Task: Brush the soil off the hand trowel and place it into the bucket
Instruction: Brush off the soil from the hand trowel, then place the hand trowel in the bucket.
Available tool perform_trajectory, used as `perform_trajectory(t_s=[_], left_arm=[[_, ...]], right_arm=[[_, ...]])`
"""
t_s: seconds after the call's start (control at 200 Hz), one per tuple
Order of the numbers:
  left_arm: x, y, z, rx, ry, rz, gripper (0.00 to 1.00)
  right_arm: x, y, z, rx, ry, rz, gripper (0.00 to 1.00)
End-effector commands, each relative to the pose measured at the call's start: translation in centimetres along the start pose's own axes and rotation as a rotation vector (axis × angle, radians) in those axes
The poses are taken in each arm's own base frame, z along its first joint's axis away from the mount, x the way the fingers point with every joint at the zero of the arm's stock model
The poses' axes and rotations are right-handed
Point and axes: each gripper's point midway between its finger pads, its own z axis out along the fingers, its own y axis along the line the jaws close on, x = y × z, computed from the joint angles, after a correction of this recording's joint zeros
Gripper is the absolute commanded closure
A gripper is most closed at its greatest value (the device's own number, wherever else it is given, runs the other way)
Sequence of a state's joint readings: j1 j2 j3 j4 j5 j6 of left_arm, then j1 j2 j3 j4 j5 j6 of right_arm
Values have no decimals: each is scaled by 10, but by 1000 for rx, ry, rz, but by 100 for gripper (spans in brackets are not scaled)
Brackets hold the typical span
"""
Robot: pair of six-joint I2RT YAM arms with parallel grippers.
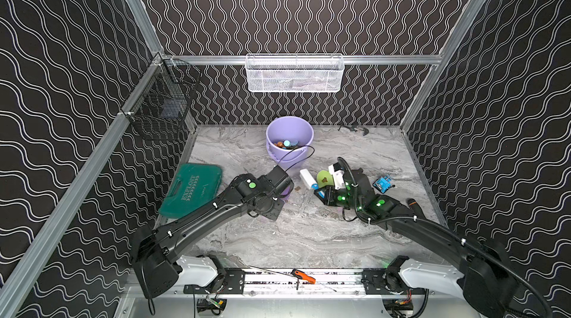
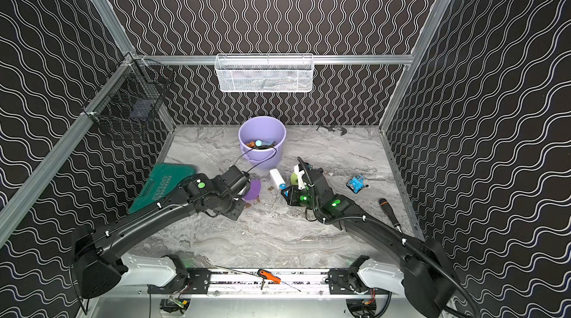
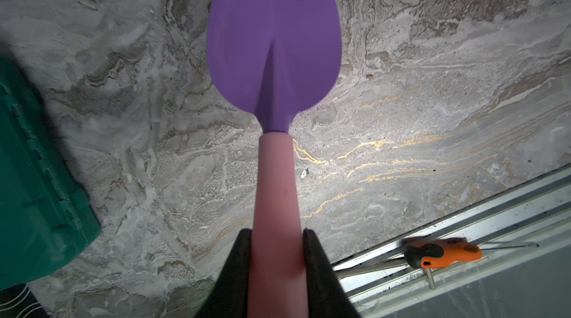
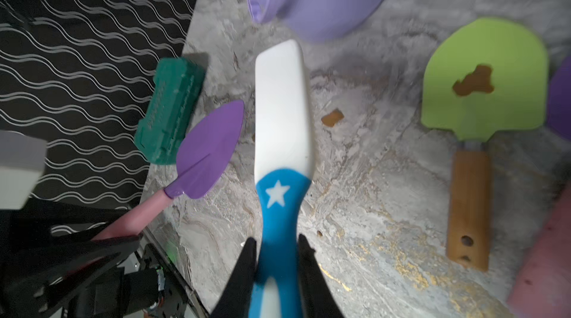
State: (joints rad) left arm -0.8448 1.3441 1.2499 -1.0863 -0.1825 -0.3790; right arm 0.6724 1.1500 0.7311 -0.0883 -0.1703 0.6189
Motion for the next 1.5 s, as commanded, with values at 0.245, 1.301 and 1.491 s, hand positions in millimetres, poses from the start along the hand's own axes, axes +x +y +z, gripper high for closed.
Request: perform_trajectory(t_s=[0.245, 1.301, 1.491], left_arm=[[-103, 54, -24, -107, -154, -45, 100], [-240, 114, -3, -178, -290, -167, 50], [-212, 88, -50, -100, -465, -209, 54]], right_arm=[[5, -20, -31, 65, -56, 32, 100], [0, -21, -54, 65, -125, 39, 100], [-8, -35, -66, 130, -211, 43, 100]])
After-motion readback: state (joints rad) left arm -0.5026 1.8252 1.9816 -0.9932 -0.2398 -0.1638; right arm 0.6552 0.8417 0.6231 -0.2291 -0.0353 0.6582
